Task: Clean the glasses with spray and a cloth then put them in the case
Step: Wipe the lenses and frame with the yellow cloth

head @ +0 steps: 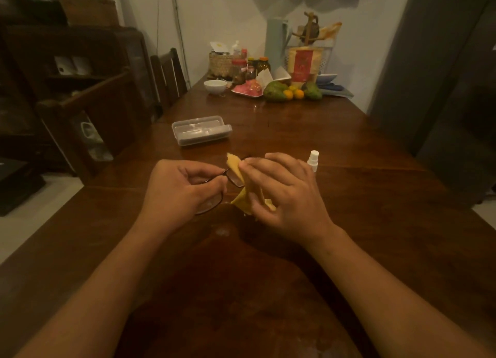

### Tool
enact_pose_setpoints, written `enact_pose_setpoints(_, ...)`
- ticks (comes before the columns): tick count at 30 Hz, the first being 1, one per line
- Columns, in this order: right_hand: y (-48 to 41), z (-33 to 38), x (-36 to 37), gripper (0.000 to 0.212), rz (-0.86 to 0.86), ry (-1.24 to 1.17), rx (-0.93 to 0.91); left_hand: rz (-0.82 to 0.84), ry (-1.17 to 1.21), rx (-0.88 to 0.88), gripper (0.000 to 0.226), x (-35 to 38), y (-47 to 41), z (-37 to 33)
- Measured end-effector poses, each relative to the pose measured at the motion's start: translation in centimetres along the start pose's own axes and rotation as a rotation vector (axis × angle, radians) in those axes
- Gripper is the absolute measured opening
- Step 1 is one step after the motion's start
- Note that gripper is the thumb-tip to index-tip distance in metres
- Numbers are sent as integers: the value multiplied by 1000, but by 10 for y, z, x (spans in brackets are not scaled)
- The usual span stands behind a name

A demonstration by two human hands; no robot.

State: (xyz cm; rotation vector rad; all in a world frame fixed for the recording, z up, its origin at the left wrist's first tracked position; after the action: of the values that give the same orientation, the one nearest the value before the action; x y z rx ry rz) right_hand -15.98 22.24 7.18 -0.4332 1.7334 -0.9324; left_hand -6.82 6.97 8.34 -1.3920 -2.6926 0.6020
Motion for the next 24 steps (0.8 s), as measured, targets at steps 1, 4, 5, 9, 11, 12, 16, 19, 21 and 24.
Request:
enact_pose_setpoints(1,0,5,2,60,13,-5,-35,3,-2,11,25,0,0,-1)
enact_pose_setpoints(4,-1,15,1,60,-12,6,-121,15,1,32,28,0,0,-4)
enact_pose_setpoints(5,-1,13,-2,55,-38,15,-118,17,2,33,29,0,1,-5)
enact_pose_setpoints(9,0,-1,-16,37,-134,86,-46,15,11,27,26,3,2,-8)
enact_pose_setpoints(11,-1,-2,-15,40,-130,103,0,17,14,21,22,6,3,-8)
enact_pose_setpoints(12,-1,0,-14,43,-124,100,10,17,14,20,22,7,3,-8)
enact_pose_setpoints(16,-2,15,-8,51,-94,87,-45,9,48,20,26,4,4,-10)
enact_pose_setpoints(19,-1,9,-12,42,-121,107,-54,9,22,31,22,4,4,-11)
enact_pose_setpoints(21,1,-1,-14,37,-136,109,-7,6,36,24,22,5,4,-10)
enact_pose_setpoints(24,1,-5,-14,37,-148,95,48,6,48,12,25,6,4,-8)
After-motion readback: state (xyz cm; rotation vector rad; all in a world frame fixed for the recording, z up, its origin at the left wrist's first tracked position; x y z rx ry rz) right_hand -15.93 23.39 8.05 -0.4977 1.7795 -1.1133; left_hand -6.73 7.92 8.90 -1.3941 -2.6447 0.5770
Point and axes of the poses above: each hand's wrist, its own y-axis away from the middle knuckle, its own x-axis out of the palm, z = x × y, the point moved 9 cm from there along -y, towards the middle knuckle, and after that the axes turned 11 degrees about y, right-handed, at the moved point
